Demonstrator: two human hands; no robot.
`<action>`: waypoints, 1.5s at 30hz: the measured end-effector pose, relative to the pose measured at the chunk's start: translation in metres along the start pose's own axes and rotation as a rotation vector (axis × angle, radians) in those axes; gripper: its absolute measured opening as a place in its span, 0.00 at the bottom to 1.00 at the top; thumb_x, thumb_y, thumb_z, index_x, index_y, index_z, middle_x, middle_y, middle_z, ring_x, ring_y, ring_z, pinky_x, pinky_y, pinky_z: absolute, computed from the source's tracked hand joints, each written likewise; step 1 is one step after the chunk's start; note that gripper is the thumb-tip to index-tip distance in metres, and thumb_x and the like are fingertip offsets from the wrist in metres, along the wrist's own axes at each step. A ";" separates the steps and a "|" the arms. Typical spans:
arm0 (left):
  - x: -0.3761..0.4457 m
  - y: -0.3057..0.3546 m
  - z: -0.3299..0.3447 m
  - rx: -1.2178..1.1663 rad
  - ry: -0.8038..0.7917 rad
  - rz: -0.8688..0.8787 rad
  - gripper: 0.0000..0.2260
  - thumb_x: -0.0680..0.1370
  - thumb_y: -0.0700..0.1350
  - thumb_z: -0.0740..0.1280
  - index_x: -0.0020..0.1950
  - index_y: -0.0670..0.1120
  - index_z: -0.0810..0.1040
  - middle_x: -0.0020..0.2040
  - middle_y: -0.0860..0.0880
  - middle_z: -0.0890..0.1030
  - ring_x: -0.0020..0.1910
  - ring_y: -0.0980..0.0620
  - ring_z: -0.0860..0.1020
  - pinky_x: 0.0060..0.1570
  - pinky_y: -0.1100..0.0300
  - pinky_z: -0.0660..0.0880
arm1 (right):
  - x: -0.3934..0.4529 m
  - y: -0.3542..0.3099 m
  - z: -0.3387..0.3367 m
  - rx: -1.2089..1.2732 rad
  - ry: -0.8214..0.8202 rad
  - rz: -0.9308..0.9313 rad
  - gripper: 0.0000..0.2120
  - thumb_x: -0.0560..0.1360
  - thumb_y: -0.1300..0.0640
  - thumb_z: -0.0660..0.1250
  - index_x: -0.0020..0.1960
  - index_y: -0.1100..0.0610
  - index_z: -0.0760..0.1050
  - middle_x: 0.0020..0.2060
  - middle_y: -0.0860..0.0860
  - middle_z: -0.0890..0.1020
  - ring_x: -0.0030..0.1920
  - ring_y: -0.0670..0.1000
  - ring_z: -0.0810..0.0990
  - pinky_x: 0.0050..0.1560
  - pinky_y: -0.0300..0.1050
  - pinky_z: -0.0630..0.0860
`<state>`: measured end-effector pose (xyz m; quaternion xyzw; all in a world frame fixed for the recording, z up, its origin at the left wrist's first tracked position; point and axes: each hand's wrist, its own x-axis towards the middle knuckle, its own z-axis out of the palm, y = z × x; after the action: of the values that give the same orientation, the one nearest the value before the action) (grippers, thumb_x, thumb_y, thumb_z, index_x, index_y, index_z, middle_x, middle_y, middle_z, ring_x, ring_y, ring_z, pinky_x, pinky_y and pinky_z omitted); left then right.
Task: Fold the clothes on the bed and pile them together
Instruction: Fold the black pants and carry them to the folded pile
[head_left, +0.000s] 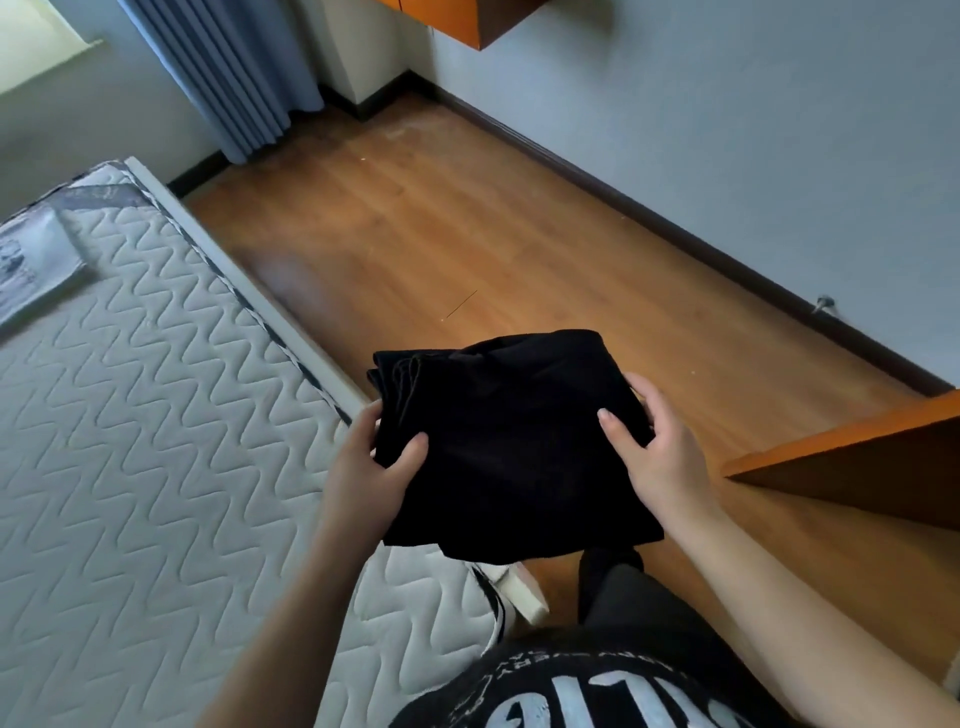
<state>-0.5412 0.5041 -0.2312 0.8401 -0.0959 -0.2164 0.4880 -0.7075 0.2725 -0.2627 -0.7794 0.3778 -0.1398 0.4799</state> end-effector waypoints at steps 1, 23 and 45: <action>0.003 0.009 0.011 -0.010 0.001 -0.008 0.15 0.74 0.50 0.71 0.58 0.64 0.75 0.48 0.62 0.82 0.44 0.63 0.82 0.42 0.63 0.77 | 0.010 0.004 -0.009 -0.006 -0.004 0.001 0.23 0.77 0.41 0.64 0.71 0.39 0.64 0.56 0.28 0.72 0.51 0.25 0.70 0.47 0.24 0.67; 0.095 0.136 0.140 -0.096 0.180 -0.064 0.13 0.73 0.54 0.70 0.54 0.70 0.75 0.48 0.61 0.83 0.43 0.60 0.83 0.35 0.68 0.78 | 0.235 -0.001 -0.121 0.024 -0.229 -0.154 0.24 0.78 0.44 0.64 0.72 0.47 0.68 0.64 0.41 0.77 0.62 0.42 0.75 0.61 0.38 0.74; 0.280 0.118 -0.041 -0.253 0.412 -0.071 0.14 0.71 0.55 0.70 0.56 0.68 0.76 0.48 0.60 0.84 0.46 0.58 0.84 0.45 0.56 0.82 | 0.409 -0.198 0.092 0.005 -0.404 -0.406 0.19 0.76 0.42 0.67 0.65 0.35 0.70 0.57 0.27 0.76 0.57 0.29 0.74 0.52 0.20 0.68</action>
<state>-0.2679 0.3720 -0.1878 0.8016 0.0629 -0.0676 0.5907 -0.2877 0.0856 -0.1989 -0.8500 0.1104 -0.0759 0.5094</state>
